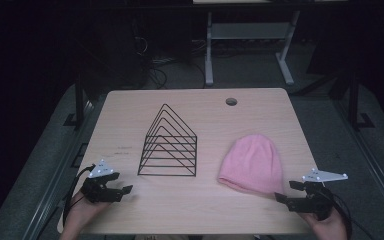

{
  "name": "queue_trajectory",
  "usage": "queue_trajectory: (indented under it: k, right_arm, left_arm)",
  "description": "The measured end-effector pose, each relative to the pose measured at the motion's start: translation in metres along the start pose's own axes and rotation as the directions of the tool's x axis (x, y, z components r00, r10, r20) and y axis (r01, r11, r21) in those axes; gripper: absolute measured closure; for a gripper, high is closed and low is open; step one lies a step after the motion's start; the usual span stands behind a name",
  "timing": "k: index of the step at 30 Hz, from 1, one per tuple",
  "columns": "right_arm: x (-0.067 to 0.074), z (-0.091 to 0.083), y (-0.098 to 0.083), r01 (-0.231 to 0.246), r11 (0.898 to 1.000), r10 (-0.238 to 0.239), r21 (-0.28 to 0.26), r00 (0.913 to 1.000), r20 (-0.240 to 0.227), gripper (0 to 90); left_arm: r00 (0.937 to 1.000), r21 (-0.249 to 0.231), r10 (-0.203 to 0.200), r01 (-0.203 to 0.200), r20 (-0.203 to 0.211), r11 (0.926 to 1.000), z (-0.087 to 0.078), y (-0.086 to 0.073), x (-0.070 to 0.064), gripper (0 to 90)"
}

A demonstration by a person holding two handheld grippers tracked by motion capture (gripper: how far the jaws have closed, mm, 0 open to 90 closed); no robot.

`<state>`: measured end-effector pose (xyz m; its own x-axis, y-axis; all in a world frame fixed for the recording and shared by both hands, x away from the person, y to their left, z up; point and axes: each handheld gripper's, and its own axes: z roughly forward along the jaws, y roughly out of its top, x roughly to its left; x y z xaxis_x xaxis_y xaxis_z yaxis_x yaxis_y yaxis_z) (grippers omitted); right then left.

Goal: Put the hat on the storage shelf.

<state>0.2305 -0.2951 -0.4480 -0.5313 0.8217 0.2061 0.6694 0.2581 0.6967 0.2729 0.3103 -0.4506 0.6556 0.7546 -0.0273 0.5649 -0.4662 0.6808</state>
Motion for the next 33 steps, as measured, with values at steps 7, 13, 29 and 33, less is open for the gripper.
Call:
queue_trajectory:
  k: [7, 13, 29, 33]
  right_arm:
    - [0.005, 0.003, 0.005, 0.025, 1.000, -0.025, -0.009, 0.9996, -0.009, 22.4]
    - [0.012, 0.003, 0.012, 0.055, 0.998, -0.055, -0.013, 0.9984, -0.013, 22.4]
    - [0.015, 0.001, 0.044, 0.085, 0.996, -0.083, 0.026, 0.9950, -0.055, 20.2]
    - [0.015, 0.004, 0.057, 0.091, 0.995, -0.089, 0.031, 0.9936, -0.071, 19.8]
  left_arm:
    - [0.9999, 0.007, 0.007, -0.007, -0.011, 0.9999, -0.001, -0.001, -0.002, 26.7]
    - [0.9999, -0.007, -0.007, 0.007, -0.011, 1.0000, -0.005, -0.004, -0.002, 26.7]
    - [0.9998, 0.008, -0.014, 0.015, -0.015, 0.9999, -0.004, -0.005, -0.001, 26.7]
    - [0.9996, 0.006, -0.025, 0.025, -0.013, 0.9997, -0.004, -0.006, 0.000, 26.3]
